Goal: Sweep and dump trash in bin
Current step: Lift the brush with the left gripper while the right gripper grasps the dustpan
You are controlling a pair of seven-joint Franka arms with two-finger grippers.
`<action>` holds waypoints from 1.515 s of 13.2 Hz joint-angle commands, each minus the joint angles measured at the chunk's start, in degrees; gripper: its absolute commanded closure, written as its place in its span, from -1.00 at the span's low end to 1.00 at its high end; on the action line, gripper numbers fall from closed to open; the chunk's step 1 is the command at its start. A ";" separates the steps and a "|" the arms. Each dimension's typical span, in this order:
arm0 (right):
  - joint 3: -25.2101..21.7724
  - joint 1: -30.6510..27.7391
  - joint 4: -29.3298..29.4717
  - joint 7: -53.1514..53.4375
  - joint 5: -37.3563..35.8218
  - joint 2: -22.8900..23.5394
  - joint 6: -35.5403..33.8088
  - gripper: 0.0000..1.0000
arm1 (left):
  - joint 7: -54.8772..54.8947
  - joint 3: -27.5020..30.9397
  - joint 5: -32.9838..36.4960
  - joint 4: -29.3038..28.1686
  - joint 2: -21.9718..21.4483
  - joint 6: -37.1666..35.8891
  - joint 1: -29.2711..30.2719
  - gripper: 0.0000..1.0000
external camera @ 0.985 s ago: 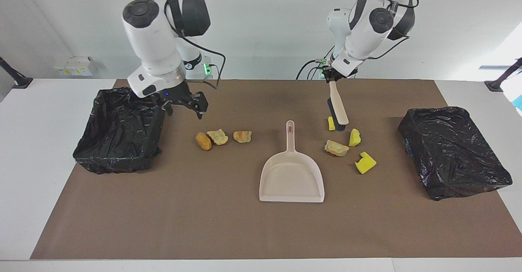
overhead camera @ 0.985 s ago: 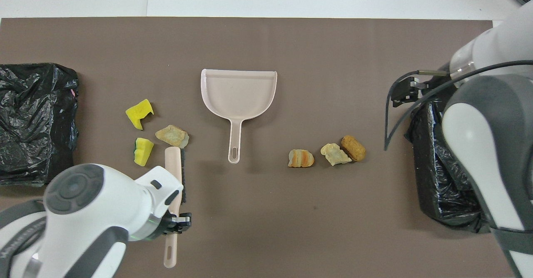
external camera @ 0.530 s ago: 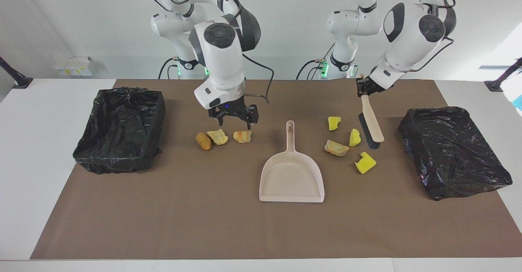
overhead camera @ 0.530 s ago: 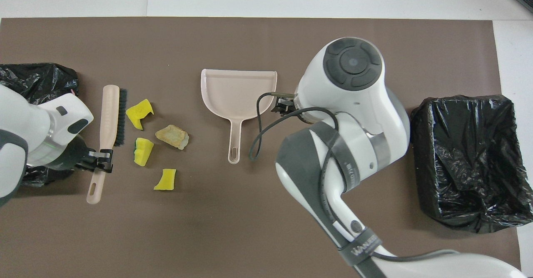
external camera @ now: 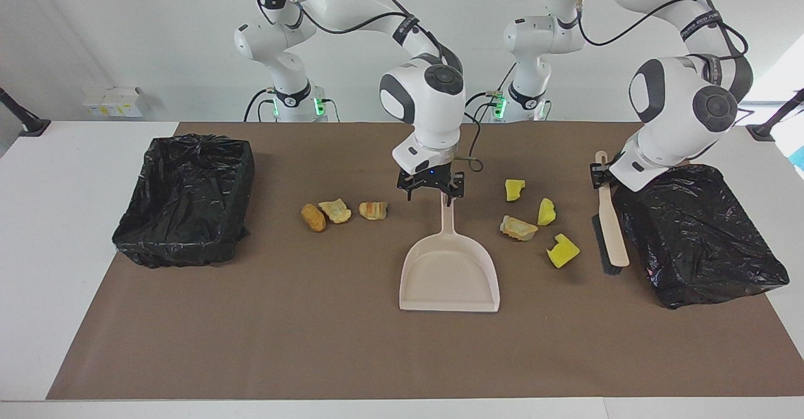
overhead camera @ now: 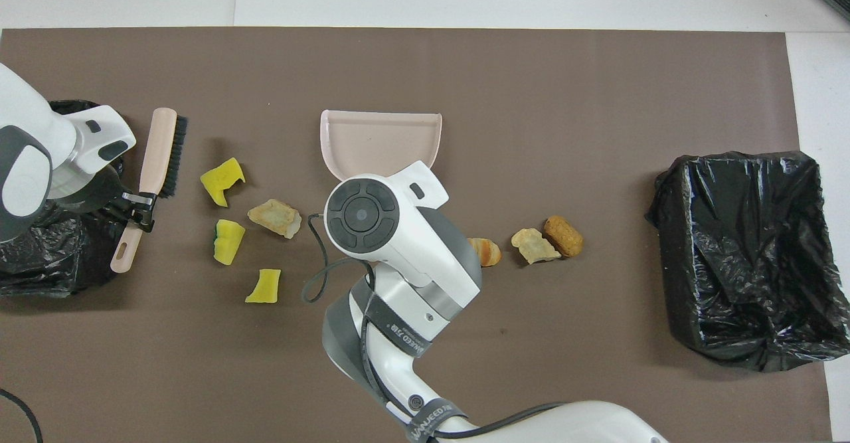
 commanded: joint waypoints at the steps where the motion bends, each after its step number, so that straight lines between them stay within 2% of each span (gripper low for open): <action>1: -0.05 1.27 0.17 0.85 -1.07 1.33 2.75 -1.00 | 1.83 -0.56 1.06 0.85 -0.11 0.22 0.73 1.00; 4: -0.05 1.37 0.00 -0.55 -3.44 2.91 4.42 -0.97 | 1.92 -0.56 1.06 0.49 0.06 1.45 -0.06 1.00; 6: -0.05 1.54 -0.44 -2.30 -3.71 3.27 4.34 -0.84 | 1.92 -0.65 1.06 -0.56 0.15 2.77 -0.32 1.00; 7: -0.05 1.63 -0.53 -2.92 -3.71 3.27 4.34 -0.68 | 2.00 -0.65 0.98 -1.52 0.07 3.90 -0.41 1.00; 9: -0.05 1.63 -0.44 -3.19 -3.79 3.18 3.91 -0.25 | 2.88 -0.74 0.98 -3.11 0.06 6.80 -0.32 1.00; 10: -0.05 1.63 -0.36 -3.36 -3.97 3.18 3.64 0.04 | 2.80 -0.74 0.98 -3.11 0.24 8.12 -0.24 1.00; 12: 0.03 1.72 -0.27 -3.89 -4.41 3.01 3.38 0.99 | 2.27 -0.65 0.62 -2.94 0.76 10.58 -0.15 1.00; 14: 0.12 2.07 -0.88 -5.90 -3.89 1.35 3.20 1.00 | 2.27 -0.65 0.45 -2.94 1.03 13.93 0.81 1.00; 17: 0.30 1.63 -5.26 -20.90 -2.83 -3.13 2.15 1.00 | -1.67 -0.56 0.53 -2.94 1.47 15.25 0.12 1.00; 19: 0.30 1.37 -7.56 -30.12 -2.83 -6.30 0.58 1.00 | -1.43 -0.65 1.85 -2.32 5.06 15.34 -0.32 1.00; 20: 0.30 0.32 -7.74 -37.22 -2.83 -7.44 -1.09 1.00 | -1.51 -0.65 2.29 -2.41 5.16 14.47 -0.50 1.00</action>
